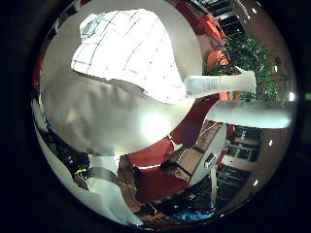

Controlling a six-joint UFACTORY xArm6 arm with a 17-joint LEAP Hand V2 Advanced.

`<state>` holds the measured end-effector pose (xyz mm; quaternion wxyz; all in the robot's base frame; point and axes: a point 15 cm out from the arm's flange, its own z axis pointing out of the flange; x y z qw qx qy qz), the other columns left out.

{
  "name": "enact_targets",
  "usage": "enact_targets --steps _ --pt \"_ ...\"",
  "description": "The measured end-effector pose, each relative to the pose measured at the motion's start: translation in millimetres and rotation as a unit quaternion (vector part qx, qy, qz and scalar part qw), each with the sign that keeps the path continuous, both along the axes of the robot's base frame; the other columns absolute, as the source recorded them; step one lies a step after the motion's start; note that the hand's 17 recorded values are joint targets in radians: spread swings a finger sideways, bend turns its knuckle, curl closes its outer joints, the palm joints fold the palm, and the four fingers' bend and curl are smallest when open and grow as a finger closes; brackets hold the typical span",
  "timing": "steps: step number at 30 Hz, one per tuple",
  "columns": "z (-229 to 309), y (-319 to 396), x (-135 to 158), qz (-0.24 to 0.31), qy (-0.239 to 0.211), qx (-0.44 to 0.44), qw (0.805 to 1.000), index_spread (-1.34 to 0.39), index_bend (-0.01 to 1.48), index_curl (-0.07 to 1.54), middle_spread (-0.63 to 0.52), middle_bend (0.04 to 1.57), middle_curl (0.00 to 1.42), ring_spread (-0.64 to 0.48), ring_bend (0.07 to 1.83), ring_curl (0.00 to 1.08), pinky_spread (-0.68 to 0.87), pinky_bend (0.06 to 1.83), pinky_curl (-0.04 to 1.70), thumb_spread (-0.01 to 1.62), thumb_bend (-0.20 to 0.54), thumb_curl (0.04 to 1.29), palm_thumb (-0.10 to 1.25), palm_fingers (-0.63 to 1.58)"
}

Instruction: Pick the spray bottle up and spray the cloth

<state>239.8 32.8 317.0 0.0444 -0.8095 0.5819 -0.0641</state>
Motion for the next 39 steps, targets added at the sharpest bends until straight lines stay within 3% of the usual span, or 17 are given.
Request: enact_targets --steps 14,25,31,39 --pt "34 -133 -8 -0.127 -0.039 -0.033 0.991 -0.36 0.3 0.48 -0.07 0.33 0.43 0.19 0.2 0.24 0.44 0.19 0.21 1.15 -0.021 0.38 0.71 0.44" --pt "81 -200 -4 -0.204 -0.104 0.034 0.973 -0.37 0.26 0.47 -0.07 0.31 0.43 0.19 0.2 0.23 0.43 0.19 0.2 1.19 -0.024 0.33 0.64 0.45" --pt "101 -245 -3 -0.264 -0.172 0.108 0.943 -0.31 0.13 0.41 -0.05 0.27 0.42 0.19 0.27 0.26 0.44 0.24 0.23 1.19 -0.025 0.3 0.53 0.39" --pt "79 -300 -10 -0.335 -0.239 0.239 0.879 -0.22 0.14 0.3 0.09 0.2 0.39 0.21 0.4 0.29 0.43 0.39 0.28 1.17 -0.019 0.28 0.51 0.23"
